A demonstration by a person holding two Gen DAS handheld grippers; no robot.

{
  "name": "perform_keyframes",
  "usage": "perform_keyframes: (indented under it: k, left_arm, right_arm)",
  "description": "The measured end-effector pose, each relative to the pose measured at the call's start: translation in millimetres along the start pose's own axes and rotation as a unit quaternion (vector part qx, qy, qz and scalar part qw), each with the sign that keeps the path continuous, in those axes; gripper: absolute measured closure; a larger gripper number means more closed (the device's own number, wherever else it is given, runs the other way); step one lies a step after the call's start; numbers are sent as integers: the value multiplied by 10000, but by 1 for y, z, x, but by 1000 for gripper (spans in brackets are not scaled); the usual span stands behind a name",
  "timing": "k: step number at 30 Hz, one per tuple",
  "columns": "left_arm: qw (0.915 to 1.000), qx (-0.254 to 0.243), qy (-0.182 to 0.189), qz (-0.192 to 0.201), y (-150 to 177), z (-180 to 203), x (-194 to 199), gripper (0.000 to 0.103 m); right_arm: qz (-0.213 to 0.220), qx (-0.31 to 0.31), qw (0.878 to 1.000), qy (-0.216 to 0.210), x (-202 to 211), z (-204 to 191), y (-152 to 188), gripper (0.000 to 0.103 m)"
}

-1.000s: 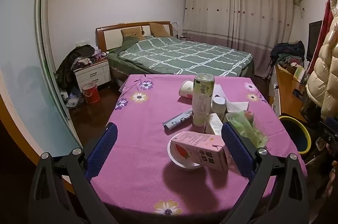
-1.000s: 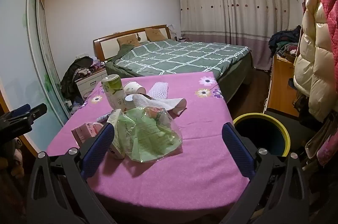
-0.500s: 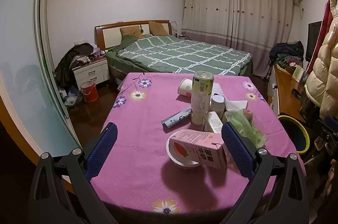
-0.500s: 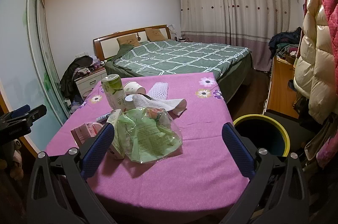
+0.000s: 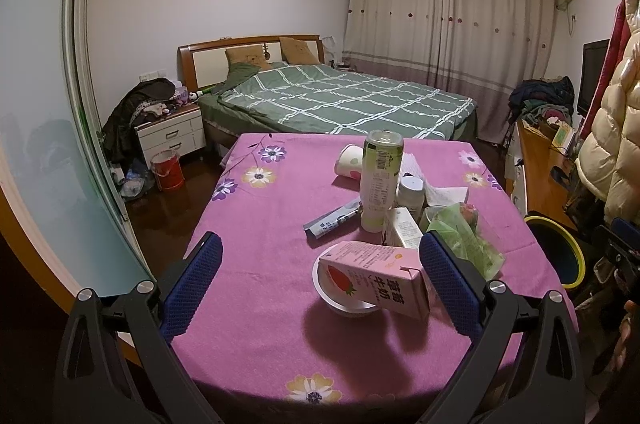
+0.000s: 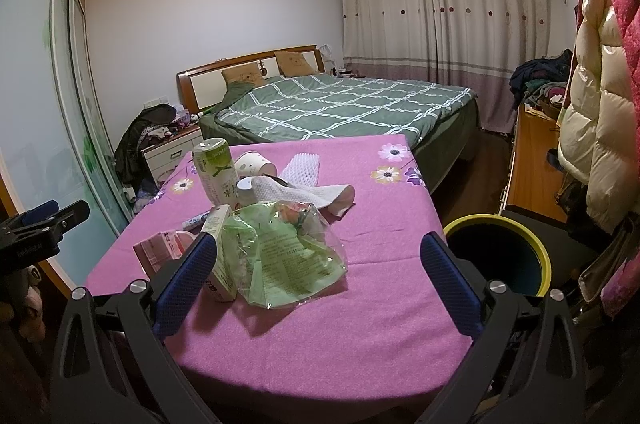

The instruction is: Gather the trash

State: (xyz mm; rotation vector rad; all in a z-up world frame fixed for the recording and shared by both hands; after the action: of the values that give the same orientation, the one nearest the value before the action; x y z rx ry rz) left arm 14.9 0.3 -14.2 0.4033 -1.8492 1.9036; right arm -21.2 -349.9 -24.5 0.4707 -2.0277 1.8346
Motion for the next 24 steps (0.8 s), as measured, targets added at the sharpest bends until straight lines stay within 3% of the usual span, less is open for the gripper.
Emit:
perform_keyframes:
  k: [24]
  left_arm:
    - [10000, 10, 51, -48, 3, 3, -4, 6]
  right_arm:
    - [-71, 25, 10000, -5, -6, -3, 5, 6]
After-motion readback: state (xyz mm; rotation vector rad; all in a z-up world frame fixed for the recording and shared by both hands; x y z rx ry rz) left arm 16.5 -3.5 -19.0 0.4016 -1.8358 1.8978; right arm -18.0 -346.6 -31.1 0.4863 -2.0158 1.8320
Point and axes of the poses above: each gripper's, at about its wrist camera, not at the fingertips, and x roughly against the way its jaws point, z to its right, y to its underside, the point moved 2 cm from there along -x, roughly the way its jaws point, and after that the axes turned 5 degrees about y, right-handed, at the moved point
